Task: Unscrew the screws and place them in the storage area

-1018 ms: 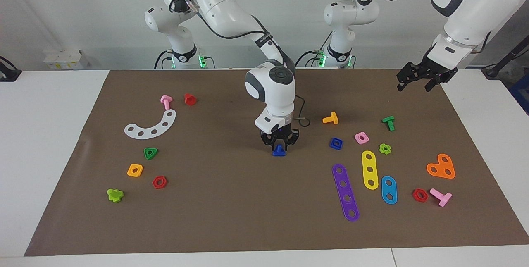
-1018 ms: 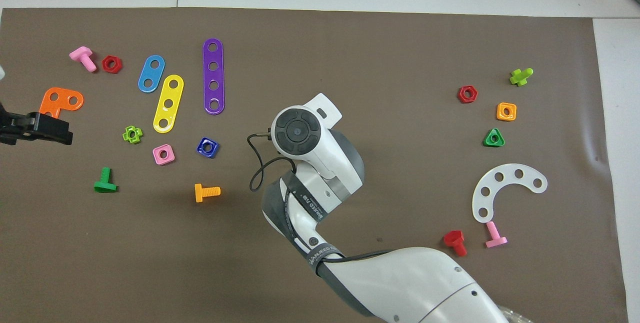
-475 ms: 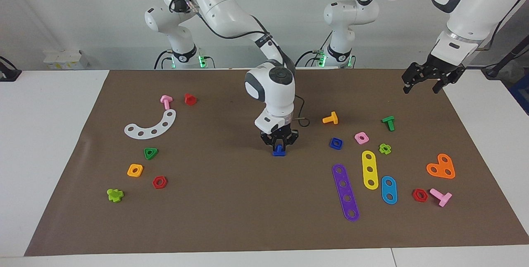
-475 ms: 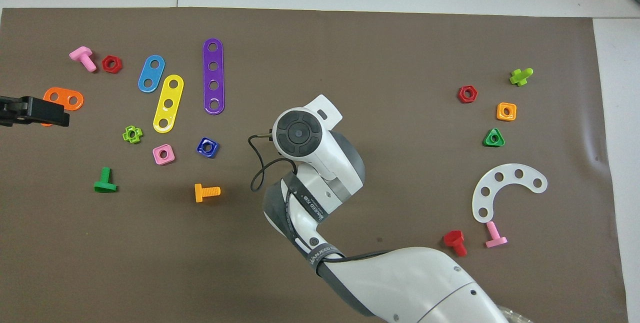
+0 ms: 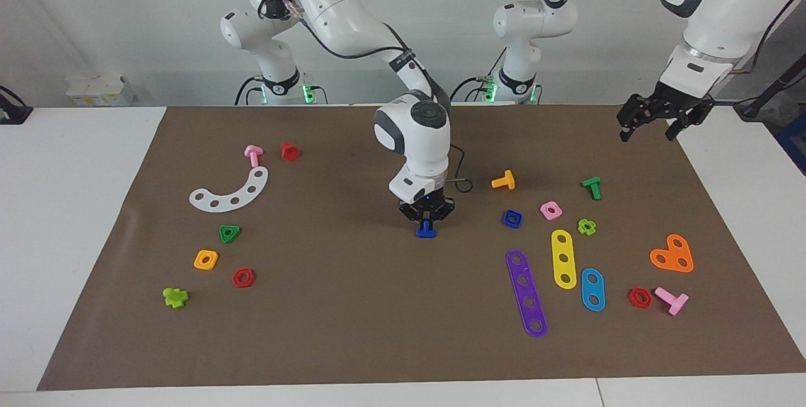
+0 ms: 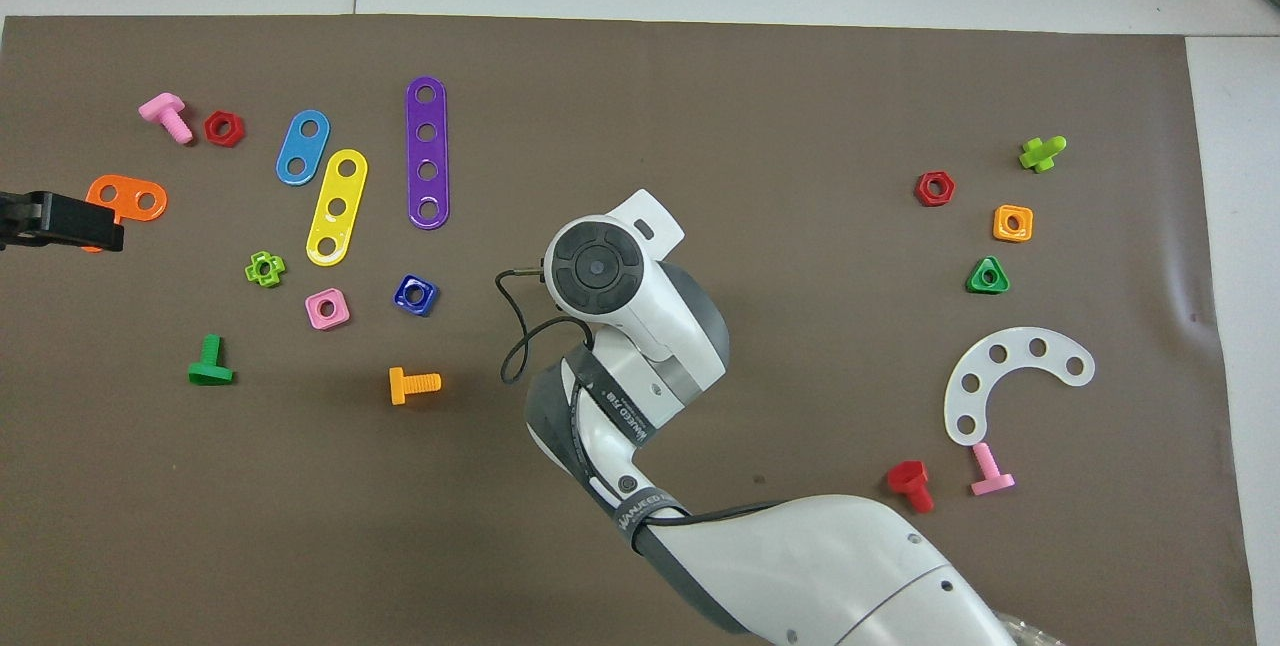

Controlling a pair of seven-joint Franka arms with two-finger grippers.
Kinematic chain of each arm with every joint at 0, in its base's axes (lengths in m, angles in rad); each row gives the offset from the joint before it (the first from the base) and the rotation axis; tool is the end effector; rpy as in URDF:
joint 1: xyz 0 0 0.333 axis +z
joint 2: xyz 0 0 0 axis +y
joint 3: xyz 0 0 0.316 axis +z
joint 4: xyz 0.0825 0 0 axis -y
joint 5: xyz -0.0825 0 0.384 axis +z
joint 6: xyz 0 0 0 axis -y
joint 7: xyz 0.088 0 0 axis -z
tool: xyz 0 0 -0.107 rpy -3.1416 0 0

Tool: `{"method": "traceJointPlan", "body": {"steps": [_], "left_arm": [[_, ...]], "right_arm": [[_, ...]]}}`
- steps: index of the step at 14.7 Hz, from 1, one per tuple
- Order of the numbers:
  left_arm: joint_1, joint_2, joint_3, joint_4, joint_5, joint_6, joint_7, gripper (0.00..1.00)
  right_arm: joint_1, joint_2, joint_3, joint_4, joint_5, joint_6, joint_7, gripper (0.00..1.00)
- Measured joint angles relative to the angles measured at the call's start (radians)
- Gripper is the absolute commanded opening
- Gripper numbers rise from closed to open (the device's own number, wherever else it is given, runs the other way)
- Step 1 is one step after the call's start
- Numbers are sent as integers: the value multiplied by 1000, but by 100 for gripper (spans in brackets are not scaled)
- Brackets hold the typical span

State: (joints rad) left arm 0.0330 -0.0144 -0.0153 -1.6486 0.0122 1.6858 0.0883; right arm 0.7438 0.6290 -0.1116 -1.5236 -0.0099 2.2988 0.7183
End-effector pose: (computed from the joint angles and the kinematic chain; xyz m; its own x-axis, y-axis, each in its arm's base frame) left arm 0.5597 0.0110 0.6058 0.9961 -0.0720 0.0503 -0.0712 -0.9973 -0.0169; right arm 0.5740 0.4371 0.3071 0.9855 -0.0566 0.1599 -0.0505 -0.9979 -0.0417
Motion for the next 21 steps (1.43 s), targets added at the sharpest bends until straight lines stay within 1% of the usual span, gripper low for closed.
{"method": "traceJointPlan", "body": {"steps": [2, 3, 4, 6, 7, 9, 10, 11, 13, 14, 16, 19, 21], "left_arm": [[0, 0, -1, 0, 0, 0, 0, 100], [0, 0, -1, 0, 0, 1, 0, 100], [0, 0, -1, 0, 0, 1, 0, 100], [0, 0, -1, 0, 0, 1, 0, 100], [0, 0, -1, 0, 0, 1, 0, 100], [0, 0, -1, 0, 0, 1, 0, 100], [0, 0, 0, 0, 0, 1, 0, 100], [0, 0, 0, 0, 0, 1, 0, 100], [0, 0, 0, 0, 0, 1, 0, 100], [0, 0, 0, 0, 0, 1, 0, 100], [0, 0, 0, 0, 0, 1, 0, 100], [0, 0, 1, 0, 0, 1, 0, 100], [0, 0, 0, 0, 0, 1, 0, 100]], "right_arm": [[-4, -12, -6, 5, 0, -15, 0, 0], [-13, -34, -14, 6, -1, -34, -2, 0], [-38, -72, -22, 5, -2, -70, -20, 0], [-135, -177, -27, -14, -1, -165, -123, 0], [-200, -237, -28, -46, 0, -202, -195, 0], [-326, -337, -28, -145, 2, -224, -349, 0], [-377, -368, -27, -192, 4, -223, -417, 0], [-418, -386, -27, -231, 14, -219, -472, 0], [-494, -397, -26, -304, 78, -187, -595, 0], [-531, -396, -26, -342, 109, -156, -669, 0], [-589, -394, -26, -423, 130, -76, -776, 0], [-623, -390, -25, -522, 132, 22, -830, 0], [-619, -390, -18, -535, 132, 34, -830, 0]]}}
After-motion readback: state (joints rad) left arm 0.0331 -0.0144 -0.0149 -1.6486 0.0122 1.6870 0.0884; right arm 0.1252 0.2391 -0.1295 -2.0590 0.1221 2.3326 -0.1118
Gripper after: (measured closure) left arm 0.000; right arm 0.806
